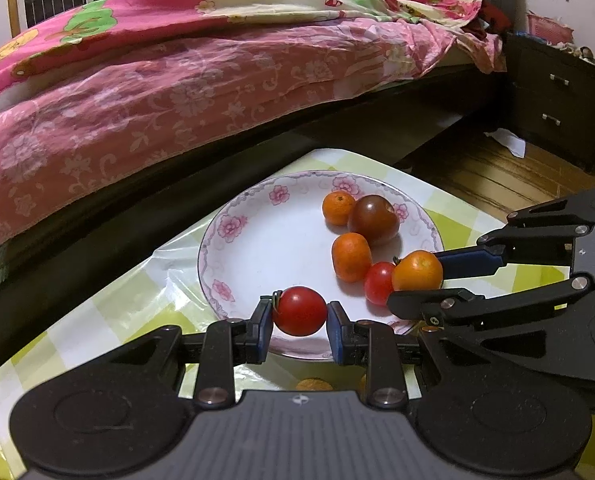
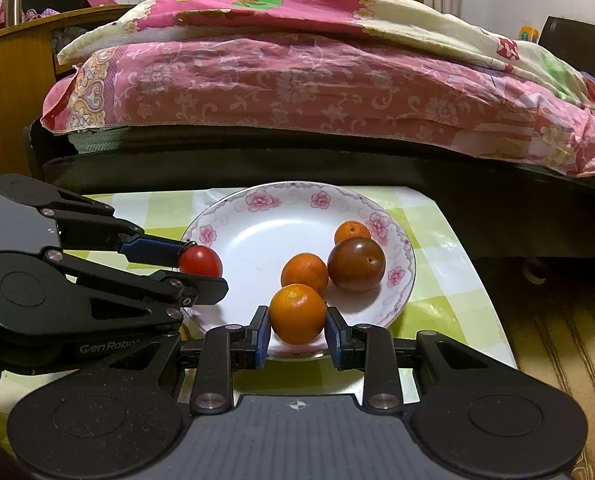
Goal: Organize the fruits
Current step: 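Open the right gripper over the bowl to drop the tangerine while the left drops the cherry tomato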
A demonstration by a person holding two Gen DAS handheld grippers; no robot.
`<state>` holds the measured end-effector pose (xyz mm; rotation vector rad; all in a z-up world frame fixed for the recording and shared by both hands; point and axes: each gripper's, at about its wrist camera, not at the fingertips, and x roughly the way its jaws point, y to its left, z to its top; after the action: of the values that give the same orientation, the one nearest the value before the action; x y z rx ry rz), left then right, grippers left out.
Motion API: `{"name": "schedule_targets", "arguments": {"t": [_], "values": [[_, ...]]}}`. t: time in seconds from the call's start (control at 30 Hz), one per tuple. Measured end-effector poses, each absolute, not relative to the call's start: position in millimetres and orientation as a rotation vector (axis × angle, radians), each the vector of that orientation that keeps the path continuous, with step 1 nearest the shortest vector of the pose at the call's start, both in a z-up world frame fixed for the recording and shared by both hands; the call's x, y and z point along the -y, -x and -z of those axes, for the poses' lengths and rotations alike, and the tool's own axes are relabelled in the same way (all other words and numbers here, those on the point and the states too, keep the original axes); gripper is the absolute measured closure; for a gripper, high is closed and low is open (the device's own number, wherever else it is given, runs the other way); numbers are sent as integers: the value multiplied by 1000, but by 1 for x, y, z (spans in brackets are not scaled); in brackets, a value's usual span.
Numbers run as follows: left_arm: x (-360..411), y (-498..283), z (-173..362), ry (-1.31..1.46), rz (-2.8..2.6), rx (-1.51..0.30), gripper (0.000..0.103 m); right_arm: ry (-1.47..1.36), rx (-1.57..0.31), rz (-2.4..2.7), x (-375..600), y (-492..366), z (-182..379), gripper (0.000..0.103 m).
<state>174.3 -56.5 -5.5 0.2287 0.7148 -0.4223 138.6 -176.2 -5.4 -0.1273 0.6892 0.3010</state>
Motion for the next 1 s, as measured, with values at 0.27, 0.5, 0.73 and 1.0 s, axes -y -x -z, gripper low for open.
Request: {"name": "schedule_targets", "arguments": {"t": [0.27, 0.5, 0.73, 1.0], "values": [[55, -180, 12, -213, 421, -738, 67, 140, -695, -294, 176, -147, 10, 77], [54, -181, 13, -216, 404, -732, 66, 149, -692, -304, 175, -151, 12, 75], [51, -183, 11, -186, 397, -738, 66, 150, -676, -311, 174, -152, 10, 75], [49, -185, 10, -174, 389, -739, 65, 143, -663, -317, 175, -153, 9, 74]]}}
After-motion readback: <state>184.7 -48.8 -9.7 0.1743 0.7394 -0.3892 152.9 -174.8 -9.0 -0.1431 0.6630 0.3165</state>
